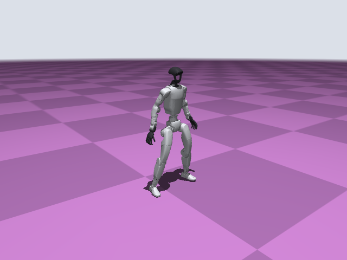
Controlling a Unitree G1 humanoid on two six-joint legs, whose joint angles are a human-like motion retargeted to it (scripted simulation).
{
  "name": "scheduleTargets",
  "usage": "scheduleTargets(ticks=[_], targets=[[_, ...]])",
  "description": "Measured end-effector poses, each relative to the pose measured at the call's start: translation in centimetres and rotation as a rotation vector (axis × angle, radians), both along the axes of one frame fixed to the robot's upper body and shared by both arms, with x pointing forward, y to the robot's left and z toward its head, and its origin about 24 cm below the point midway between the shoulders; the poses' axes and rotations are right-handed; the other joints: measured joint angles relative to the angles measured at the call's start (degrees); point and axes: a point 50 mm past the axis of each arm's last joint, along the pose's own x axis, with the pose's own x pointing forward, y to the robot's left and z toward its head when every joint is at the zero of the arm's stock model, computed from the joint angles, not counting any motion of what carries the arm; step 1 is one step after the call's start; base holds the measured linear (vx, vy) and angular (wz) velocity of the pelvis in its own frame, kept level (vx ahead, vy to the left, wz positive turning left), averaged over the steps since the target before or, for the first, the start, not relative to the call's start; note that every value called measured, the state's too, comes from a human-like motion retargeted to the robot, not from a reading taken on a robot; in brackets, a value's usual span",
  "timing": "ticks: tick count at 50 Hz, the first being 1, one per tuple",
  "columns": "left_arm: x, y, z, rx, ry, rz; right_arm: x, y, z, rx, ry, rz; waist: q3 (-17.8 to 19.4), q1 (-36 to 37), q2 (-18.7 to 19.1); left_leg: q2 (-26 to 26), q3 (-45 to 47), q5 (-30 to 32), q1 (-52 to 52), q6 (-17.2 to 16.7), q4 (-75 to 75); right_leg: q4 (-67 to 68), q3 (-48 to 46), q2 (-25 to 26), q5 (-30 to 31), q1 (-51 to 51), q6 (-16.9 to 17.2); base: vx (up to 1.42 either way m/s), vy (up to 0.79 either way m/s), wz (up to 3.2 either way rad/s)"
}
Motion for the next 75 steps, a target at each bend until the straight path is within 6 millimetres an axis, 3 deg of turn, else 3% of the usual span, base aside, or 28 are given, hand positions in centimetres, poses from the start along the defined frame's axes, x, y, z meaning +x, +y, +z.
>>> scheduleTargets(ticks=[4, 8, 12, 17, 20, 23, 25, 28, 30, 32, 37, 40, 43, 45, 48, 50, 53, 55, 57, 60, 62, 66, 68, 73, 75], targets=[[1.2, 0.6, 1.1, -0.007, -0.12, -0.015, 1.0, -0.2, 0.3, -0.002, -0.052, 0.036, 1.0, 1.3, -0.3, 0.0, 0.1, 0.2, -1.3, -0.1, 0.5, 0.1, 0.5, 0.0, 0.5, -1.4, 0.1, -0.01, 0.0, 0.0], [3.5, 1.1, 2.6, 0.036, -0.235, -0.089, 3.6, -0.7, 1.2, -0.021, -0.178, 0.119, 2.8, 2.3, -0.9, 0.0, -0.5, 0.8, -4.7, -0.4, 2.3, -1.1, -0.2, 0.0, 1.6, -2.6, 0.4, -0.1, 0.0, 0.14], [6.7, 0.9, 3.9, 0.056, -0.368, -0.099, 7.3, -1.4, 2.2, -0.06, -0.293, 0.218, 5.7, 2.9, -0.6, 0.2, -2.0, 2.9, -6.5, -0.9, -0.7, -1.8, 1.3, 1.4, 0.0, -4.6, 0.7, -0.15, -0.01, 0.27], [10.3, 0.0, 5.3, 0.02, -0.522, -0.056, 13.1, -1.6, 4.1, -0.102, -0.437, 0.374, 11.5, -0.7, 0.2, 1.3, -6.0, 6.1, -9.1, -1.0, -4.3, 1.3, 16.7, 9.3, -2.6, -8.1, -0.1, -0.19, -0.07, 0.7], [12.9, -0.3, 6.9, 0.01, -0.629, -0.092, 15.6, -0.9, 5.4, -0.112, -0.553, 0.409, 14.6, -1.6, 0.1, 0.8, -9.4, 8.2, -10.8, -0.5, -6.4, 0.9, 13.0, 9.0, -1.1, -8.2, -1.9, -0.14, -0.12, 1.08], [14.5, -1.6, 8.0, 0.001, -0.702, -0.145, 16.1, -0.8, 6.2, -0.126, -0.601, 0.45, 15.5, -0.4, 1.3, 0.7, -10.1, 9.3, -12.3, -0.2, -8.1, -0.7, 7.7, 8.2, 0.1, -7.2, -1.5, -0.06, -0.1, 1.3], [14.7, -2.6, 8.1, -0.031, -0.727, -0.164, 16.2, -0.8, 6.3, -0.124, -0.585, 0.511, 15.1, 0.7, 1.8, 1.5, -6.1, 9.0, -13.1, 0.0, -8.5, -0.6, 4.8, 7.7, 0.5, -7.1, -1.0, 0.0, -0.08, 1.31], [13.8, -3.4, 7.6, -0.065, -0.69, -0.229, 16.7, -0.9, 6.2, -0.106, -0.544, 0.578, 14.0, 1.7, 1.5, 4.0, 7.0, 7.6, -14.3, -0.8, -6.8, -0.7, -0.1, 6.3, 0.8, -6.5, -0.4, 0.04, -0.04, 1.46], [12.8, -3.4, 7.0, -0.061, -0.632, -0.282, 17.1, -1.1, 6.4, -0.108, -0.542, 0.593, 13.4, 2.4, 0.7, 5.8, 15.8, 7.0, -14.4, -1.7, -5.2, 0.3, -3.2, 5.0, 0.6, -6.2, -0.1, 0.08, 0.01, 1.49], [11.5, -2.9, 6.2, -0.02, -0.558, -0.325, 17.2, -1.4, 6.3, -0.136, -0.53, 0.558, 12.6, 3.4, -1.3, 7.2, 23.0, 6.3, -14.9, -0.4, -0.4, 3.4, -6.0, 2.4, -0.7, -6.6, 0.1, 0.17, 0.05, 1.37], [8.6, -1.0, 4.7, 0.012, -0.459, -0.154, 16.6, -2.2, 6.6, -0.159, -0.566, 0.396, 7.9, 4.2, -4.8, 9.4, 36.5, 1.8, -16.0, 3.0, 10.0, 5.2, -16.2, -2.0, -0.2, -3.9, 1.0, 0.2, 0.18, 1.85], [7.8, -0.6, 4.0, -0.029, -0.446, -0.032, 15.3, -2.6, 6.2, -0.117, -0.537, 0.329, 5.5, 4.7, -4.2, 8.5, 42.7, 2.1, -12.5, 3.9, 8.1, 8.8, -21.3, -3.5, 1.6, -1.3, -0.6, 0.31, 0.38, 1.94], [8.3, -1.0, 3.6, -0.082, -0.44, -0.024, 14.5, -2.7, 5.5, -0.083, -0.486, 0.328, 7.5, 4.7, -1.5, 5.6, 36.0, 4.6, -7.8, 2.8, 1.5, 20.3, -22.8, -5.8, 4.6, 0.7, -9.6, 0.29, 0.4, 2.07], [9.5, -1.1, 3.8, -0.078, -0.425, -0.107, 14.4, -2.6, 5.2, -0.072, -0.463, 0.342, 10.0, 4.0, -1.1, 3.5, 29.8, 3.6, -6.8, 2.7, 2.0, 31.8, -16.9, -7.3, 6.0, -2.1, -13.1, 0.25, 0.27, 2.65], [11.8, -0.9, 4.8, -0.026, -0.413, -0.276, 14.8, -1.2, 4.8, 0.021, -0.454, 0.404, 12.3, 3.1, -1.4, 0.5, 20.4, 2.0, -7.7, 2.7, 3.7, 41.3, 0.2, 0.9, 4.1, -9.8, -6.7, 0.24, 0.11, 2.88], [13.2, -0.8, 5.8, 0.009, -0.451, -0.33, 15.7, -0.9, 5.2, -0.045, -0.468, 0.481, 12.7, 3.1, -1.1, -1.1, 15.2, 2.3, -7.7, 1.8, 2.4, 41.5, 4.7, 4.6, 2.5, -13.4, -5.0, 0.25, 0.05, 2.5], [14.8, -1.3, 7.0, -0.022, -0.546, -0.333, 17.8, 0.3, 6.3, -0.04, -0.541, 0.587, 13.3, 2.7, -0.3, -2.9, 7.6, 3.7, -7.2, -0.1, -0.6, 32.8, -0.5, 3.0, -0.3, -14.6, -8.3, 0.26, 0.0, 2.48], [15.8, -1.6, 7.7, -0.046, -0.606, -0.325, 19.0, 0.7, 7.3, -0.041, -0.606, 0.615, 13.7, 1.9, 0.1, -4.5, 1.9, 4.6, -6.8, -1.5, -2.7, 22.7, -2.8, 3.0, -1.4, -13.7, -8.2, 0.26, -0.09, 2.85], [16.4, -2.0, 8.1, -0.043, -0.65, -0.315, 19.8, 0.8, 8.1, -0.041, -0.659, 0.607, 14.2, 0.7, -0.1, -6.8, -4.4, 5.5, -6.2, -2.4, -4.9, 11.5, 2.8, 5.1, -0.2, -12.7, -5.8, 0.26, -0.16, 3.17], [16.9, -2.5, 8.4, -0.006, -0.694, -0.295, 20.2, 0.6, 8.8, -0.04, -0.693, 0.585, 15.1, -0.8, -0.8, -10.5, -14.0, 7.0, -4.7, -3.3, -8.1, 0.2, 23.1, 9.3, 2.5, -11.2, -1.3, 0.23, -0.23, 3.28], [16.9, -3.1, 8.4, 0.02, -0.71, -0.294, 20.1, 0.0, 8.9, -0.057, -0.683, 0.593, 15.3, -0.3, -0.5, -12.3, -19.4, 7.8, -4.1, -3.2, -9.4, -1.3, 31.3, 10.3, 4.7, -10.0, 0.6, 0.17, -0.27, 2.94], [18.3, -4.5, 8.8, 0.039, -0.743, -0.311, 20.4, -1.9, 9.3, -0.152, -0.619, 0.654, 15.2, 4.4, 1.1, -13.1, -26.6, 8.8, -3.6, -1.9, -12.0, 1.3, 24.3, 8.6, 3.4, -8.0, 0.9, 0.09, -0.33, 2.28], [18.6, -5.0, 8.7, 0.023, -0.744, -0.324, 20.7, -3.0, 9.6, -0.2, -0.577, 0.701, 14.4, 7.2, 1.6, -11.9, -22.6, 8.8, -4.4, -2.0, -12.1, 1.1, 19.5, 7.7, 2.2, -6.6, 1.3, 0.05, -0.34, 1.7], [17.3, -4.7, 8.2, -0.039, -0.759, -0.215, 24.7, -4.8, 12.8, -0.351, -0.599, 0.802, 12.4, 7.1, -1.1, -3.7, 19.2, 8.6, -6.5, -1.6, -8.0, 0.7, 9.9, 5.6, 1.8, -5.9, 1.9, 0.03, -0.27, 1.69], [16.3, -4.3, 7.8, -0.048, -0.742, -0.186, 26.2, -5.1, 14.3, -0.378, -0.672, 0.77, 11.6, 5.4, -2.7, -2.7, 21.5, 7.7, -6.9, -0.9, -5.6, -0.1, 5.9, 4.8, 1.6, -4.8, 2.0, 0.03, -0.17, 1.87]])
